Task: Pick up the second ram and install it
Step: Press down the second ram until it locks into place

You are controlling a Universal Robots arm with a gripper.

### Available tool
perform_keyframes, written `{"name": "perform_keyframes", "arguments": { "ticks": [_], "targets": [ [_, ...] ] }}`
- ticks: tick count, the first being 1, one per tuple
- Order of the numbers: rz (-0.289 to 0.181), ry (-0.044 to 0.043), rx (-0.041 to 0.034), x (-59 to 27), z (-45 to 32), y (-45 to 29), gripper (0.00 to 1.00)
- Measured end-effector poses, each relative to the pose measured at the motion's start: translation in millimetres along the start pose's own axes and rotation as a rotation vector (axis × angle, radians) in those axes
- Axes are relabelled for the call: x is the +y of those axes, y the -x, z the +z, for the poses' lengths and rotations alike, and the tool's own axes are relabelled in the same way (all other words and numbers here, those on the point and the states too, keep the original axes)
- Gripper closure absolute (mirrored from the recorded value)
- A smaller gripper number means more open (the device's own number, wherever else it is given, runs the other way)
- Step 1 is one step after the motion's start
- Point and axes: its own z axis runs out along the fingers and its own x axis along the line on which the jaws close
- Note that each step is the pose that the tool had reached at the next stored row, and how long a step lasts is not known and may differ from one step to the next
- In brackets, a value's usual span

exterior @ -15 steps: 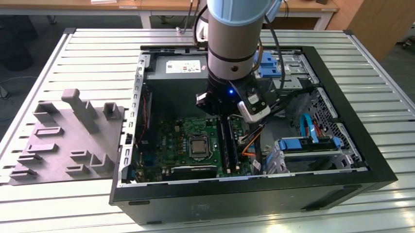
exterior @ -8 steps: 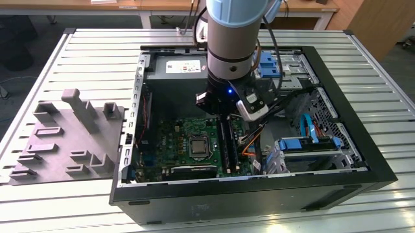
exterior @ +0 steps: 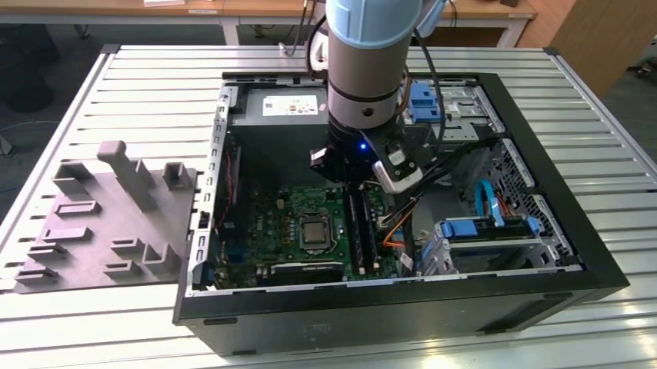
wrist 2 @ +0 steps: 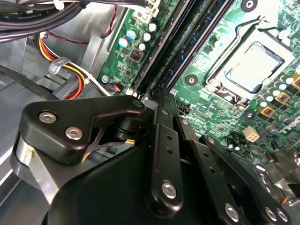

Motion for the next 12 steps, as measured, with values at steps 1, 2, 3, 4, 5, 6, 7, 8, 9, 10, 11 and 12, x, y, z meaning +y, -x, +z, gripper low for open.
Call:
{"name": "perform_keyframes", "arguments": {
  "ticks": [1, 2, 3, 4, 5, 6, 7, 8, 9, 10, 11, 12],
  "targets": [
    [0.000, 0.0000, 0.0000, 0.0, 0.0, 0.0, 0.89],
    [0.000, 0.0003, -0.0001, 0.0, 0.2, 0.0, 0.89],
    [0.000, 0.0005, -0.0002, 0.1, 0.4, 0.0, 0.89],
    [0.000, 0.0006, -0.0003, 0.0, 1.0, 0.0, 0.89],
    [0.000, 0.0006, -0.0002, 0.0, 1.9, -0.1, 0.89],
    [0.000, 0.0007, -0.0002, -0.1, 2.2, -0.1, 0.89],
    [0.000, 0.0006, -0.0001, -0.1, 2.2, -0.1, 0.89],
    [0.000, 0.0005, -0.0002, -0.1, 2.2, -0.1, 0.89],
    [0.000, 0.0005, -0.0002, -0.1, 2.2, -0.1, 0.89],
    [0.000, 0.0004, -0.0002, -0.1, 2.2, -0.1, 0.89],
    [0.000, 0.0005, -0.0002, -0.1, 2.8, -0.1, 0.89],
    [0.000, 0.0002, -0.0001, -0.2, 3.3, -0.2, 0.89]
  ]
}}
